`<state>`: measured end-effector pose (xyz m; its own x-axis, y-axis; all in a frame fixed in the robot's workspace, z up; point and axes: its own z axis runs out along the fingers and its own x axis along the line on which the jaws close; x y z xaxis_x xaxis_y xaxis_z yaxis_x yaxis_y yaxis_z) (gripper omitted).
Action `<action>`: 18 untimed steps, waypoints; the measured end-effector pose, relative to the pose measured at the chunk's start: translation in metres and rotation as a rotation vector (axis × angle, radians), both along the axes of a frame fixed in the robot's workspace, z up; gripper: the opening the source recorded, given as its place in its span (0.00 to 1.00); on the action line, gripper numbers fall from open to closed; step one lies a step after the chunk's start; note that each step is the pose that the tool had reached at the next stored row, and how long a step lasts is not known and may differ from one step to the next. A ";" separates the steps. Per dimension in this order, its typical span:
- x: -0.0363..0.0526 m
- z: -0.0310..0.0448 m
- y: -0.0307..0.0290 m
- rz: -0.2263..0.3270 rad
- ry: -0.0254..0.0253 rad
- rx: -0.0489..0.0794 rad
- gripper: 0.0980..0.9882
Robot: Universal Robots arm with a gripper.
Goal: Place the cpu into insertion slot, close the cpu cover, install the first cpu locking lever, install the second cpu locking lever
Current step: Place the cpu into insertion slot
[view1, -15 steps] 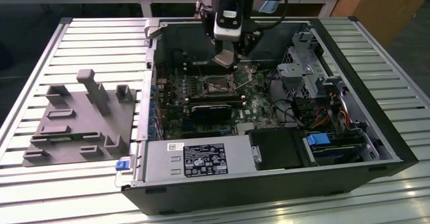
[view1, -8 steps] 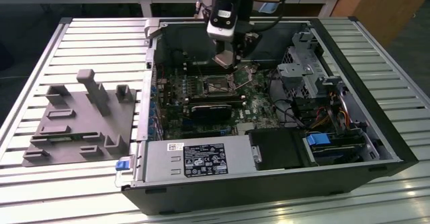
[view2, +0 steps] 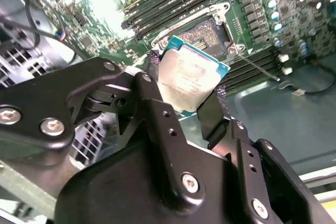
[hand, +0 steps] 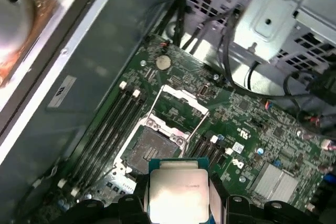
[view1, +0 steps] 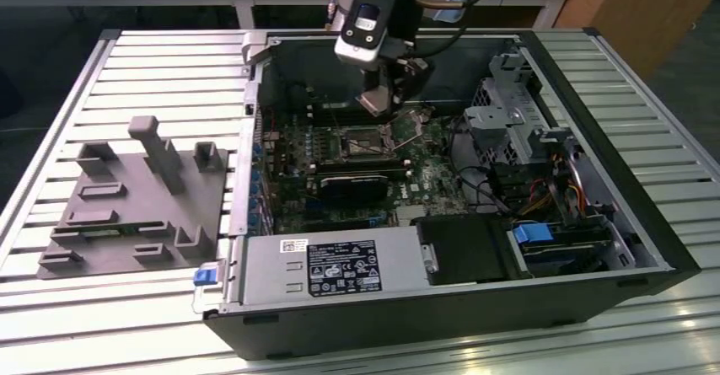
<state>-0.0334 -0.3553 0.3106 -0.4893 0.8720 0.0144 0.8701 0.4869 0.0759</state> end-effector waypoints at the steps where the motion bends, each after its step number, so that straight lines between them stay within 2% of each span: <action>1: 0.0000 -0.0007 0.0000 -0.018 0.0000 0.000 0.50; 18: 0.0000 -0.0119 0.0000 -0.326 0.0000 0.000 0.50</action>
